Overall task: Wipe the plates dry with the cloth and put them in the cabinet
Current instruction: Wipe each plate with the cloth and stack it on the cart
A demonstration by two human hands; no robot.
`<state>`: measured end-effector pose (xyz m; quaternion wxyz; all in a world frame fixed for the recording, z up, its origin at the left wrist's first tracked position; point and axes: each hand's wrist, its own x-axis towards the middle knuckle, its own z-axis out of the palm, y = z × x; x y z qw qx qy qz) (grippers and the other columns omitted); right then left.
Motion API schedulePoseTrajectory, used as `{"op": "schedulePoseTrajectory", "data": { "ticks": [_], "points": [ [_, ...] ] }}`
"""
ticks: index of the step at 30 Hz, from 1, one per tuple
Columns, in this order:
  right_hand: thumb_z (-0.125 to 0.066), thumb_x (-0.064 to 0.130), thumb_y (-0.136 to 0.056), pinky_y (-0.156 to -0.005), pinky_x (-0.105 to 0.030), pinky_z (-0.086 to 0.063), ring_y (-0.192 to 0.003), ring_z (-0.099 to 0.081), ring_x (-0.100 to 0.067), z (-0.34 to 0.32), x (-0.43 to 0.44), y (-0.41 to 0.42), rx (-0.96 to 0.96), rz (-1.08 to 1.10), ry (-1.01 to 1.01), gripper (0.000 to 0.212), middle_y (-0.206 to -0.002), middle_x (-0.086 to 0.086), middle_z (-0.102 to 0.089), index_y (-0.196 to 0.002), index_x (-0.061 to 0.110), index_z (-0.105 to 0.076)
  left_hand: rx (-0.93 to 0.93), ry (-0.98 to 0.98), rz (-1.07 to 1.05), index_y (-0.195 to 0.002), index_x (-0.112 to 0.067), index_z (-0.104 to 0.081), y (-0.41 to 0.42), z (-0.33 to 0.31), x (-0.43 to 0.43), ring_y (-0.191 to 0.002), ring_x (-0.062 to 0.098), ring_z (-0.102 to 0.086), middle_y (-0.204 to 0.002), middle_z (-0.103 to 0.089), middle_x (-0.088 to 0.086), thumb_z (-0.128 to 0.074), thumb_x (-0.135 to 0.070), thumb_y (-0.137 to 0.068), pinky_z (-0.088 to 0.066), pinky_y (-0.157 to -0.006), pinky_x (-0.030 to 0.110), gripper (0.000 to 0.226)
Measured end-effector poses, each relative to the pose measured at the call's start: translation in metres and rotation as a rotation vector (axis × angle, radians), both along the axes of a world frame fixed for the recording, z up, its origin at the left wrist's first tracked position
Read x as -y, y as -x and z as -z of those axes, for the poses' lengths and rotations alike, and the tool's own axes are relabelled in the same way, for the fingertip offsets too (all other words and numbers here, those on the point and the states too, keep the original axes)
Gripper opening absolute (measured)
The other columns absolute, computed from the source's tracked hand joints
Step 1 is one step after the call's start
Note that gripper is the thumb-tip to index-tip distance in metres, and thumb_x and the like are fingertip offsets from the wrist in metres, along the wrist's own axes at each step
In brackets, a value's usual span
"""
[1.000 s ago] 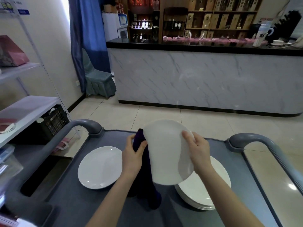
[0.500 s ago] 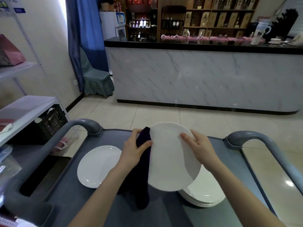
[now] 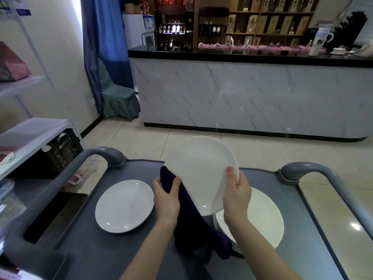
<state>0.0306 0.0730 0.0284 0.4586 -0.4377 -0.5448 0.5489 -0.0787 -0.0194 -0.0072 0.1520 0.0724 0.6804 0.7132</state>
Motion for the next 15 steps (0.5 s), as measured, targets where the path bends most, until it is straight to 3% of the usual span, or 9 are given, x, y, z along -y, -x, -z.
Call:
{"op": "schedulePoseTrajectory", "data": {
  "ticks": [4, 8, 10, 13, 15],
  "points": [
    [-0.062, 0.036, -0.096, -0.058, -0.02, -0.04, -0.057, -0.051, 0.003, -0.013, -0.031, -0.02, 0.17, -0.279, -0.203, 0.025, -0.064, 0.02, -0.06, -0.071, 0.036, -0.059, -0.107, 0.005, 0.1, -0.105, -0.036, -0.051, 0.018, -0.009, 0.008, -0.094, 0.011, -0.066, -0.105, -0.067, -0.008, -0.071, -0.031, -0.088, -0.055, -0.089, 0.041, 0.027],
    [-0.069, 0.042, -0.09, -0.06, -0.021, -0.048, -0.068, -0.062, -0.006, -0.039, -0.064, -0.025, 0.327, -0.553, -0.263, 0.019, -0.079, 0.007, -0.069, -0.084, 0.024, -0.071, -0.341, 0.072, 0.328, -0.1, -0.041, -0.053, 0.034, -0.024, 0.014, -0.088, 0.003, -0.066, -0.097, -0.068, -0.018, -0.075, -0.029, -0.085, -0.052, -0.074, 0.019, 0.029],
    [-0.068, 0.042, -0.092, -0.056, -0.017, -0.046, -0.064, -0.06, -0.004, -0.045, -0.07, -0.022, 0.415, -0.677, -0.253, 0.023, -0.072, 0.01, -0.067, -0.08, 0.022, -0.071, -0.415, 0.117, 0.459, -0.098, -0.041, -0.054, 0.039, -0.031, 0.014, -0.081, -0.001, -0.066, -0.092, -0.069, -0.022, -0.076, -0.029, -0.084, -0.048, -0.065, 0.011, 0.028],
    [-0.064, 0.04, -0.094, -0.052, -0.021, -0.037, -0.057, -0.049, -0.008, -0.041, -0.067, -0.016, 0.458, -0.67, -0.274, 0.037, -0.062, 0.01, -0.054, -0.072, 0.011, -0.062, -0.434, 0.169, 0.521, -0.094, -0.045, -0.055, 0.039, -0.032, 0.011, -0.077, -0.001, -0.066, -0.088, -0.07, -0.021, -0.075, -0.033, -0.084, -0.048, -0.061, 0.01, 0.026],
    [-0.064, 0.037, -0.095, -0.053, -0.025, -0.034, -0.055, -0.045, -0.01, -0.035, -0.061, -0.014, 0.391, -0.582, -0.26, 0.04, -0.061, 0.007, -0.05, -0.069, 0.007, -0.061, -0.389, 0.15, 0.42, -0.094, -0.045, -0.055, 0.036, -0.026, 0.011, -0.077, 0.001, -0.067, -0.087, -0.069, -0.021, -0.074, -0.034, -0.084, -0.051, -0.063, 0.016, 0.024]
  ]
}}
